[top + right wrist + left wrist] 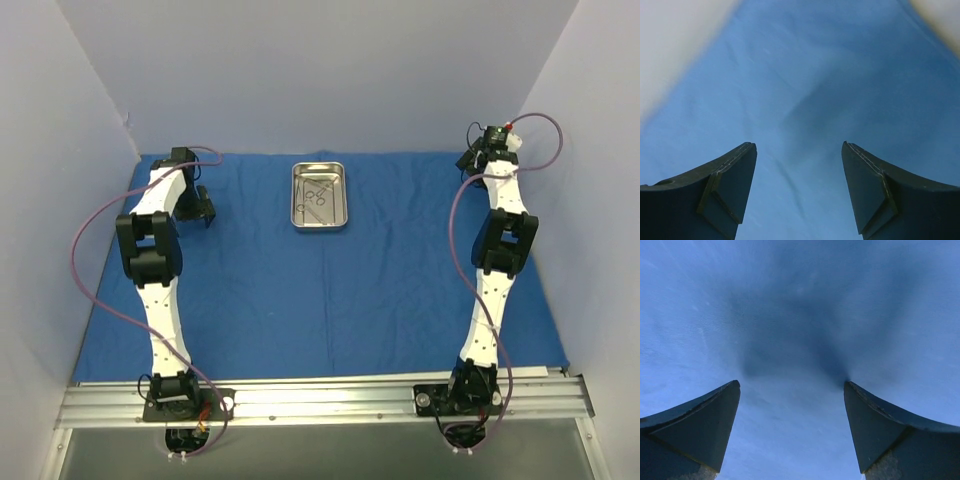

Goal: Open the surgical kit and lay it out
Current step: Smooth out the surgical kit at the center of the board.

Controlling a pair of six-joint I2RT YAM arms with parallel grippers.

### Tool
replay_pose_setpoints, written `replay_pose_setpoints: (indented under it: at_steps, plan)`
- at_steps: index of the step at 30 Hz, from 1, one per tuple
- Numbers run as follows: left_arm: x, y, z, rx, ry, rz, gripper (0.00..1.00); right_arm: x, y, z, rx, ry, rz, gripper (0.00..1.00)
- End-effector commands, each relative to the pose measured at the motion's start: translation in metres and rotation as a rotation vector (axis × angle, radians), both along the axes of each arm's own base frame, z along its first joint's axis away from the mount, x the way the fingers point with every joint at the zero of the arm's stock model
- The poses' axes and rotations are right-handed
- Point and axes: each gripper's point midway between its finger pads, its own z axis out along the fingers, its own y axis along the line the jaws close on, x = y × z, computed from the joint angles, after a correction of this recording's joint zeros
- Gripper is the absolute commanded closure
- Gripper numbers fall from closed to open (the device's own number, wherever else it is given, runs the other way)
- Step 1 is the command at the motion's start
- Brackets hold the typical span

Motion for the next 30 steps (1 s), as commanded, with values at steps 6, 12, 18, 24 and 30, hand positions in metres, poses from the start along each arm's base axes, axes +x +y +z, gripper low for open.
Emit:
replay_pose_setpoints:
  at_steps: [6, 12, 18, 24, 30]
  plan:
    - [-0.054, 0.018, -0.029, -0.021, 0.222, 0.096, 0.06, -0.087, 0.012, -0.042, -0.166, 0.430, 0.089, 0.30]
    - [-0.074, 0.016, -0.038, -0.067, 0.279, 0.118, 0.06, -0.130, 0.016, -0.070, -0.108, 0.549, 0.078, 0.30]
    - [-0.102, 0.016, -0.050, -0.116, 0.337, 0.153, 0.06, -0.175, 0.008, -0.088, -0.073, 0.653, 0.042, 0.29]
    - [-0.106, 0.029, -0.049, -0.117, 0.329, 0.176, 0.06, -0.193, 0.005, -0.095, -0.050, 0.662, 0.039, 0.29]
    - [-0.086, 0.022, -0.022, -0.156, 0.194, 0.170, 0.06, -0.136, 0.002, -0.064, -0.060, 0.521, 0.080, 0.28]
